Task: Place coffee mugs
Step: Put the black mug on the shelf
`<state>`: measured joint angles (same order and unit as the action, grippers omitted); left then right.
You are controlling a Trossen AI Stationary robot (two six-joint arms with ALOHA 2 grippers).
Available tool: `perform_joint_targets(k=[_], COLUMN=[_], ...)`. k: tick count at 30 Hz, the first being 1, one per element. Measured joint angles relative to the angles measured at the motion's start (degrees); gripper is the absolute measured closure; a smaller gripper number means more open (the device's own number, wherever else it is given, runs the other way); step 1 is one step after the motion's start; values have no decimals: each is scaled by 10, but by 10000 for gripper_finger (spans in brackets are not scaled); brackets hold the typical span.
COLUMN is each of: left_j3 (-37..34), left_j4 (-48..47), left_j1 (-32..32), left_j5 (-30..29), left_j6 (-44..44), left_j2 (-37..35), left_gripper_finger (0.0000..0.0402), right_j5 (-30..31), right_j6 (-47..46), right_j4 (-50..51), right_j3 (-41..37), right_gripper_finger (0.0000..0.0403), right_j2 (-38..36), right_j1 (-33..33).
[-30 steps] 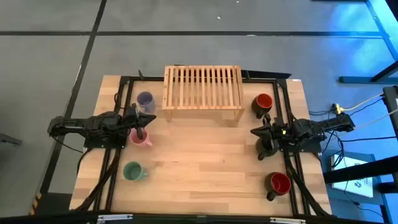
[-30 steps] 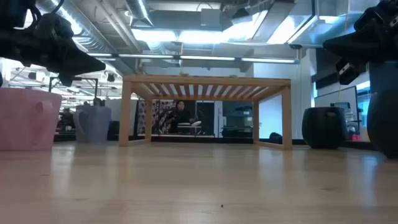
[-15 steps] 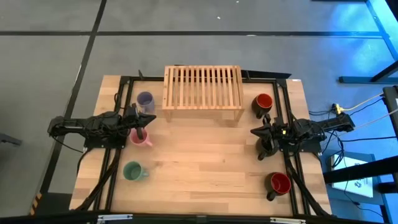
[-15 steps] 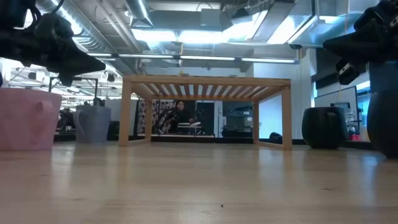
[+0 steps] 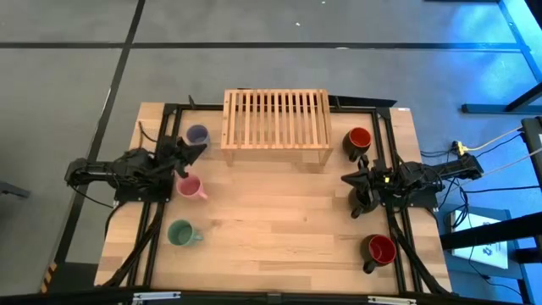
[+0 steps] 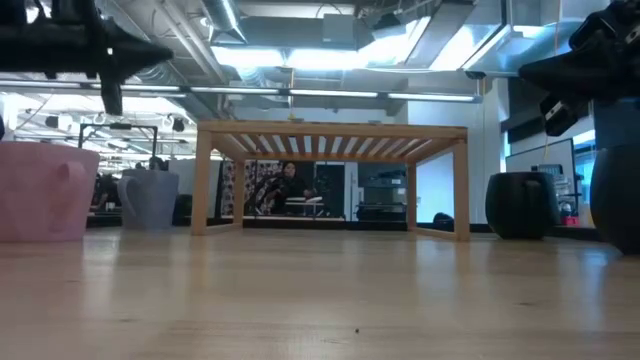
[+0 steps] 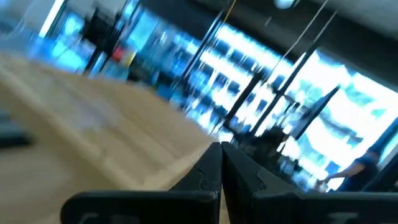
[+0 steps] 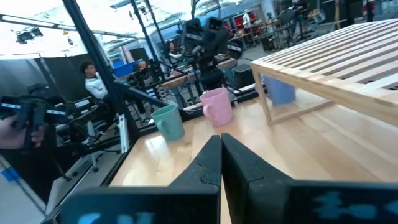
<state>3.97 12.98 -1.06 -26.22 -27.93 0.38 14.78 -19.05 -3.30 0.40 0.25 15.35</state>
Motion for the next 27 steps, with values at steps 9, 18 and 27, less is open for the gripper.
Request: perform_joint_targets(k=[9,18,27], left_j3=[0,36,146], left_j4=[127,147,151], left_j1=[0,0,0], left_j5=[1,24,112], left_j6=[-40,-84,58], left_j2=[1,66,155], left_gripper_finger=[401,401,401], right_j5=[34,28,80], right_j6=[17,46,60], right_j4=[-3,13,59], right_j3=[0,18,155], right_gripper_finger=[403,403,403], right_j2=[0,1,52], right_j1=[0,0,0])
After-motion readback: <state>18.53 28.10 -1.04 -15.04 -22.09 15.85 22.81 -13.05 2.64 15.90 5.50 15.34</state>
